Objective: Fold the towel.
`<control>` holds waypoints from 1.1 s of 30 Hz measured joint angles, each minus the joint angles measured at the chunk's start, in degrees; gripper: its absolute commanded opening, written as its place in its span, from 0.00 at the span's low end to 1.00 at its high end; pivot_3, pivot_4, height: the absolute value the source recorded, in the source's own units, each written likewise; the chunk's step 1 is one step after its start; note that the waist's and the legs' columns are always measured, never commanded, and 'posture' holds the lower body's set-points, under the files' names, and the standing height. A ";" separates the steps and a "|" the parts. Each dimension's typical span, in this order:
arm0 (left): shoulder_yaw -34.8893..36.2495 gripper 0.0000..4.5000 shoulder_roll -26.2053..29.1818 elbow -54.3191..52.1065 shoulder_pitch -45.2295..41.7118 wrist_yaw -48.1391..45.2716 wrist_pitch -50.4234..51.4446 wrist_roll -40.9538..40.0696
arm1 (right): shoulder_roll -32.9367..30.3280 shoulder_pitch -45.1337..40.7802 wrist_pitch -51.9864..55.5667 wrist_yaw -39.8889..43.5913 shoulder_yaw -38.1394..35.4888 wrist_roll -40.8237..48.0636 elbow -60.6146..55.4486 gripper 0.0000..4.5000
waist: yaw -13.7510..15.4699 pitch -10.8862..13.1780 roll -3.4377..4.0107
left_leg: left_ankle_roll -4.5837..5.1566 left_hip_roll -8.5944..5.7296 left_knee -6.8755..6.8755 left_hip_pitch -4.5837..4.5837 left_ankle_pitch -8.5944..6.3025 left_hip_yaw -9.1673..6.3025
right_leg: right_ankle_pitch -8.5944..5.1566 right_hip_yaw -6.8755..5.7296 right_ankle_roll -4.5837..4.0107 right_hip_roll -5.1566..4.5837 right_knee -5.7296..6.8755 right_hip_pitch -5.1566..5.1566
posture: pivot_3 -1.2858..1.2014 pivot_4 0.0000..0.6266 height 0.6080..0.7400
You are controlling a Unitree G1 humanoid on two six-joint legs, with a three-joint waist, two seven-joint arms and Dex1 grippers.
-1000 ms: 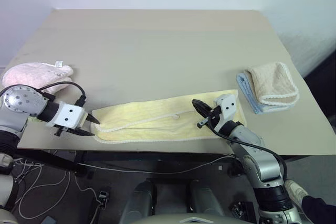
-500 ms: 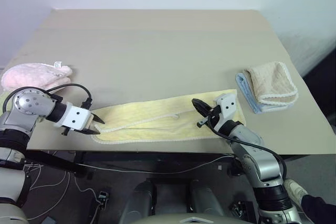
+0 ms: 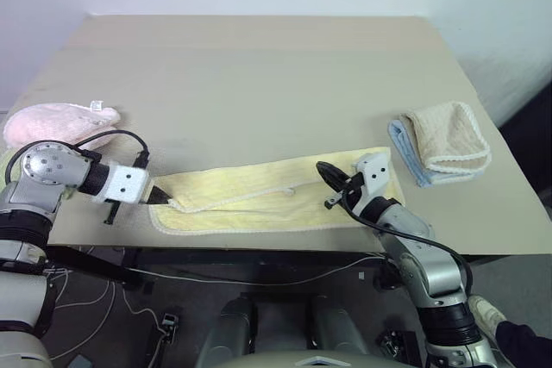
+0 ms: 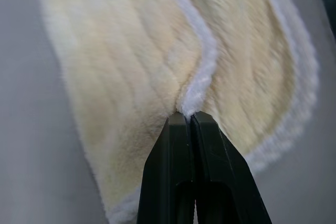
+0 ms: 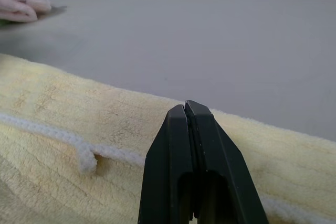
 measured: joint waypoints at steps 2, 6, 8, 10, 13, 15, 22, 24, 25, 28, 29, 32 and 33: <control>2.29 0.00 0.02 -1.45 -0.77 0.79 6.51 -1.97 | -3.03 -0.10 -0.22 0.98 0.14 -1.80 0.01 0.00 | 0.00 0.00 0.00 | 0.00 -0.01 0.01 0.00 0.00 0.00 | 0.00 0.00 0.00 0.00 0.00 0.00 | 0.52 0.24 1.00; 5.96 0.00 0.11 -0.89 -3.13 5.22 11.01 -2.26 | -11.86 -1.78 -4.02 2.19 0.32 -9.24 1.53 0.00 | -0.01 0.00 0.01 | 0.00 -0.02 0.03 0.00 0.00 0.02 | 0.00 0.00 0.01 0.01 0.01 -0.02 | 0.52 0.24 1.00; 7.15 0.00 0.18 -0.80 -3.18 6.62 10.93 -2.10 | -16.37 -2.91 -6.29 3.45 0.11 -12.54 2.82 0.00 | -0.08 0.00 0.01 | 0.00 0.00 0.01 0.01 0.00 0.03 | -0.01 0.00 0.01 0.02 0.01 -0.03 | 0.52 0.24 1.00; 7.51 0.00 0.18 -0.84 -2.34 7.89 10.23 -1.65 | -22.66 -3.45 -10.57 5.78 0.59 -16.71 5.32 0.00 | -0.06 0.01 0.02 | 0.00 0.00 0.02 0.01 0.00 0.06 | -0.01 0.02 0.01 0.02 0.01 -0.03 | 0.52 0.24 1.00; 7.65 0.00 0.10 -0.86 -0.68 9.10 9.55 -0.79 | -29.51 -4.79 -16.35 8.50 0.39 -20.62 10.61 0.08 | -0.01 0.01 0.00 | 0.00 0.00 0.02 0.01 0.00 0.06 | -0.01 0.02 0.01 0.02 0.01 -0.01 | 0.52 0.24 1.00; 7.75 0.00 -0.23 -1.56 -0.20 9.98 9.11 -0.74 | -32.92 -5.94 -20.70 11.31 0.38 -21.56 14.28 0.20 | -0.01 0.01 0.01 | 0.00 0.01 0.02 0.00 0.00 0.07 | -0.01 0.02 0.01 0.01 0.00 0.00 | 0.52 0.24 1.00; 8.16 0.00 -1.48 -4.56 1.88 12.40 8.65 -0.75 | -39.33 -9.93 -36.49 13.34 1.81 -28.93 26.80 0.68 | 0.00 0.01 0.01 | 0.00 0.01 0.04 0.01 0.00 0.09 | 0.00 0.04 0.01 -0.01 0.00 -0.01 | 0.52 0.24 1.00; 8.20 0.00 -1.73 -5.50 2.73 12.92 8.65 -0.76 | -39.21 -11.27 -40.49 12.40 2.95 -31.20 29.12 0.68 | -0.16 0.01 0.01 | 0.00 0.01 0.04 0.01 0.00 0.11 | 0.00 0.07 0.01 -0.01 0.02 -0.03 | 0.52 0.24 1.00; 8.20 0.00 -1.91 -5.83 2.90 13.12 8.66 -0.76 | -39.14 -11.86 -41.72 11.89 3.21 -32.05 29.90 0.68 | -0.16 0.01 0.01 | 0.00 0.01 0.03 0.01 0.00 0.11 | 0.00 0.07 0.01 0.00 0.02 -0.04 | 0.52 0.24 1.00; 8.30 0.00 -2.22 -6.19 3.20 13.65 8.82 -0.78 | -38.20 -14.03 -44.37 9.62 3.96 -34.85 31.73 0.68 | -0.13 0.01 0.01 | 0.00 0.02 0.03 0.01 0.00 0.11 | 0.00 0.07 0.01 0.00 0.03 -0.04 | 0.52 0.24 1.00; 8.34 0.00 -2.28 -6.60 3.41 13.78 8.84 -0.79 | -37.74 -14.60 -45.12 8.74 4.23 -35.67 32.13 0.68 | -0.10 0.01 0.01 | 0.00 0.02 0.03 0.01 0.00 0.11 | 0.00 0.07 0.01 0.00 0.02 -0.03 | 0.52 0.24 1.00; 8.65 0.00 -2.83 -7.30 3.77 14.16 8.89 -0.80 | -36.60 -16.08 -46.68 6.73 5.10 -37.83 32.80 0.68 | -0.02 0.01 0.01 | 0.00 0.01 0.04 0.01 0.00 0.11 | 0.00 0.07 0.01 0.00 0.02 -0.03 | 0.52 0.24 1.00; 8.71 0.00 -2.84 -7.53 4.06 14.28 8.89 -0.80 | -36.34 -16.43 -46.99 6.37 5.18 -38.29 32.85 0.68 | -0.01 0.01 0.01 | 0.00 0.01 0.04 0.01 0.00 0.12 | 0.00 0.08 0.01 -0.01 0.02 -0.03 | 0.52 0.24 1.00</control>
